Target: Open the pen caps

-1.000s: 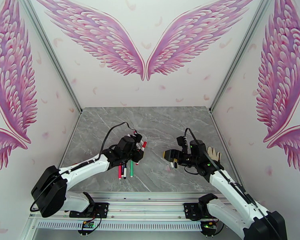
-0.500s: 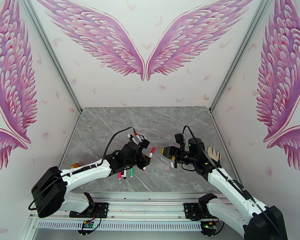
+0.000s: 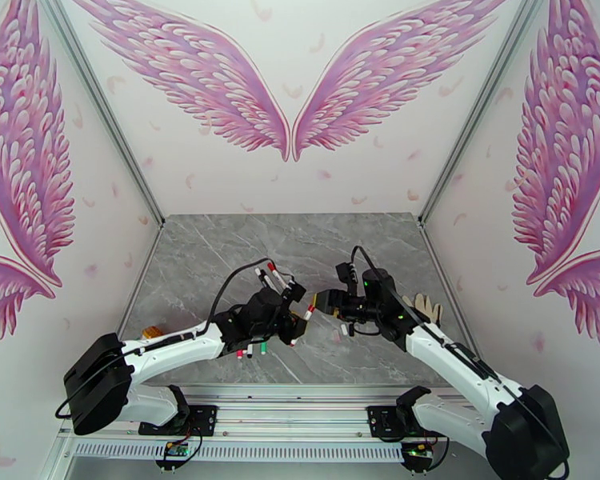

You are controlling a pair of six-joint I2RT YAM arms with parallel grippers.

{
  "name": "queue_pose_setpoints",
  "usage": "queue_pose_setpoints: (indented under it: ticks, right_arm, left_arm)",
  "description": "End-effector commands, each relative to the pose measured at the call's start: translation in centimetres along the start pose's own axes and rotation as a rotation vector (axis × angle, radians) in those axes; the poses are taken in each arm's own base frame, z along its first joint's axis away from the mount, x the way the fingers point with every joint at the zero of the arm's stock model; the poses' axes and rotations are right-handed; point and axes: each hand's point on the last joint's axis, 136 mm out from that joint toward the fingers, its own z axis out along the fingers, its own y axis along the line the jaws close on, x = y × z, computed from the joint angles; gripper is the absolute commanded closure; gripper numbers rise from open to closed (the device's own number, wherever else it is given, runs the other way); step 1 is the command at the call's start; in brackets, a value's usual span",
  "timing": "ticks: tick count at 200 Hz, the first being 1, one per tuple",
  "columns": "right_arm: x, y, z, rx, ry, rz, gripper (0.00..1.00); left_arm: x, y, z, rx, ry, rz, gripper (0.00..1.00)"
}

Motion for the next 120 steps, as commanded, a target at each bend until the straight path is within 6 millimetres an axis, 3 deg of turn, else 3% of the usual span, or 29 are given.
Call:
queue_pose_setpoints:
  ticks: [1, 120]
  right_arm:
    - [-0.8, 0.9, 0.1, 0.007, -0.018, -0.022, 0.41]
    - [-0.1, 0.3, 1.0, 0.026, -0.009, -0.017, 0.59]
  left_arm:
    - [-1.9, -1.7, -0.7, 0.043, -0.051, 0.010, 0.80]
    - [-2.4, -3.7, -0.6, 0.132, -0.062, -0.011, 0.83]
